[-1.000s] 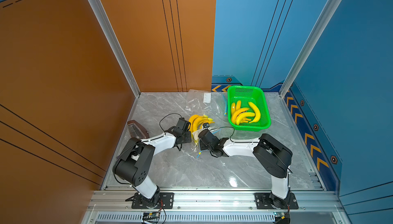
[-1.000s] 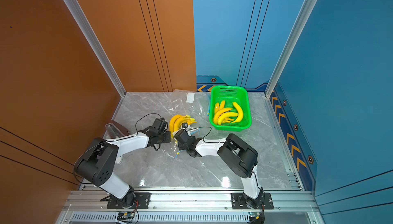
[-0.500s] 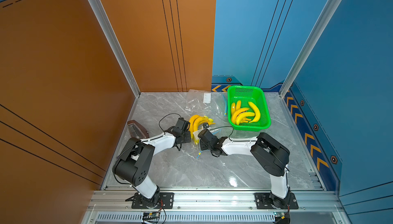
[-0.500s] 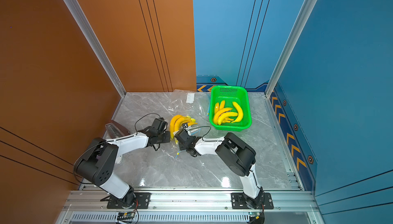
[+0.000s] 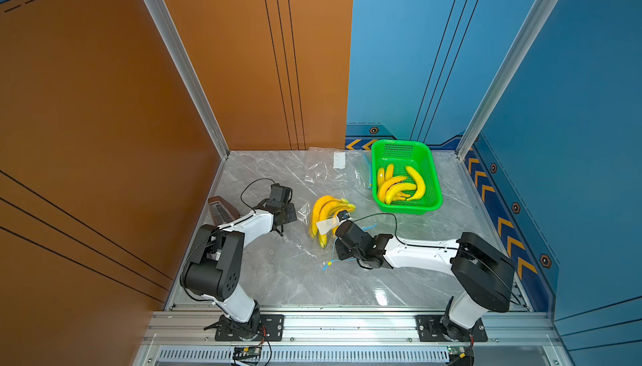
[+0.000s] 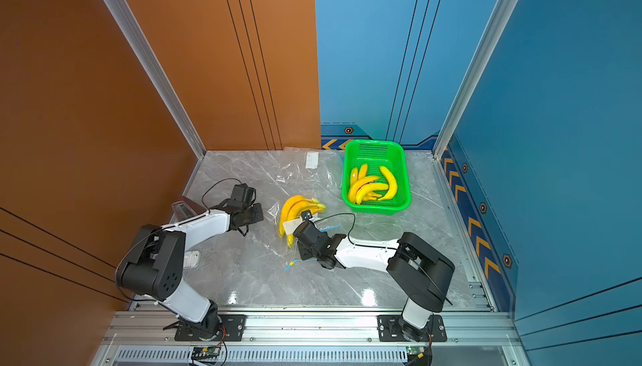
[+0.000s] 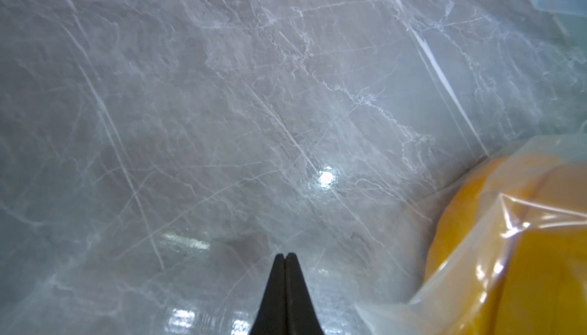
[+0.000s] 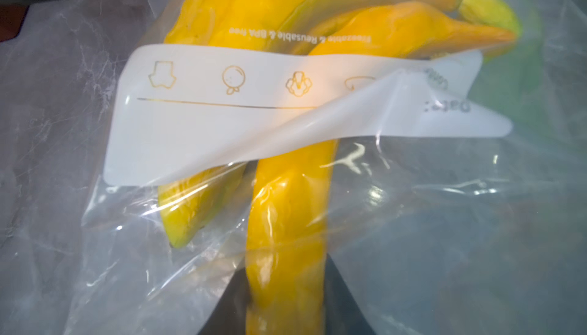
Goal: Open the zip-top bag and take out the banana
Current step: Pick up the banana from the zipper food storage bag.
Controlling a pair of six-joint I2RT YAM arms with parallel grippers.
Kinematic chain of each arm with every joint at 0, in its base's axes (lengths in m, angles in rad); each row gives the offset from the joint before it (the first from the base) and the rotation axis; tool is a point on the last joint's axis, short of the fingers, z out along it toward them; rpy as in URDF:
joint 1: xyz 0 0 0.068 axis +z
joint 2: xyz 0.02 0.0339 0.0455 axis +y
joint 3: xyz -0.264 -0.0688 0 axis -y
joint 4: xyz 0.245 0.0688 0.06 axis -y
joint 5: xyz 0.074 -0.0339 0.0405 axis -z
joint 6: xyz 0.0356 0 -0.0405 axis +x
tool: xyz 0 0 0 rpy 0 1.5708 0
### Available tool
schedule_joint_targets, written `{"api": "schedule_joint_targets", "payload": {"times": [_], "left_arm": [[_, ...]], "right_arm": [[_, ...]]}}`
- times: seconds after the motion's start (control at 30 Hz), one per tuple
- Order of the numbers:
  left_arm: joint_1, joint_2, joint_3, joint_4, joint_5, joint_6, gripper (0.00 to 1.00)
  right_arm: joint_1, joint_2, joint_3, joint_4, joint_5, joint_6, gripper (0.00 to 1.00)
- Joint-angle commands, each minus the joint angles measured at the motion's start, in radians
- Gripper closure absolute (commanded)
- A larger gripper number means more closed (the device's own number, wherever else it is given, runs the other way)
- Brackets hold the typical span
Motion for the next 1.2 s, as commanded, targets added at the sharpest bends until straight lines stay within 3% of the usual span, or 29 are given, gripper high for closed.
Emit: {"api": "schedule_joint_targets", "payload": {"times": [0.0, 0.1, 0.27, 0.47, 0.6, 0.73, 0.83, 1.03, 1.17], "left_arm": [[-0.045, -0.017, 0.006, -0.014, 0.027, -0.006, 0.88], [-0.069, -0.062, -0.031, -0.012, 0.062, -0.051, 0.66], [-0.067, -0.075, -0.027, -0.012, 0.095, -0.047, 0.46], [-0.057, -0.033, -0.005, 0.05, 0.184, -0.042, 0.42], [-0.067, -0.11, -0.052, 0.091, 0.183, -0.058, 0.43], [-0.059, -0.172, -0.098, 0.158, 0.192, -0.057, 0.31], [-0.057, -0.13, -0.074, 0.166, 0.24, -0.038, 0.3], [-0.04, -0.019, -0.05, 0.166, 0.194, -0.04, 0.27], [-0.028, 0.064, -0.003, 0.171, 0.242, -0.039, 0.27]], "right_arm": [[0.011, 0.013, 0.01, -0.007, 0.036, 0.001, 0.78], [-0.003, 0.054, 0.019, 0.044, 0.034, 0.025, 0.78], [-0.004, 0.091, 0.043, 0.069, 0.019, 0.026, 0.78], [-0.002, 0.093, 0.027, 0.074, 0.02, 0.022, 0.78], [-0.005, 0.097, 0.016, 0.078, 0.02, 0.027, 0.78], [-0.005, 0.102, 0.013, 0.09, 0.018, 0.031, 0.78], [-0.006, 0.105, 0.018, 0.091, 0.015, 0.03, 0.78], [-0.005, 0.107, 0.025, 0.092, 0.013, 0.027, 0.78], [-0.003, 0.106, 0.021, 0.095, 0.009, 0.025, 0.78]]}}
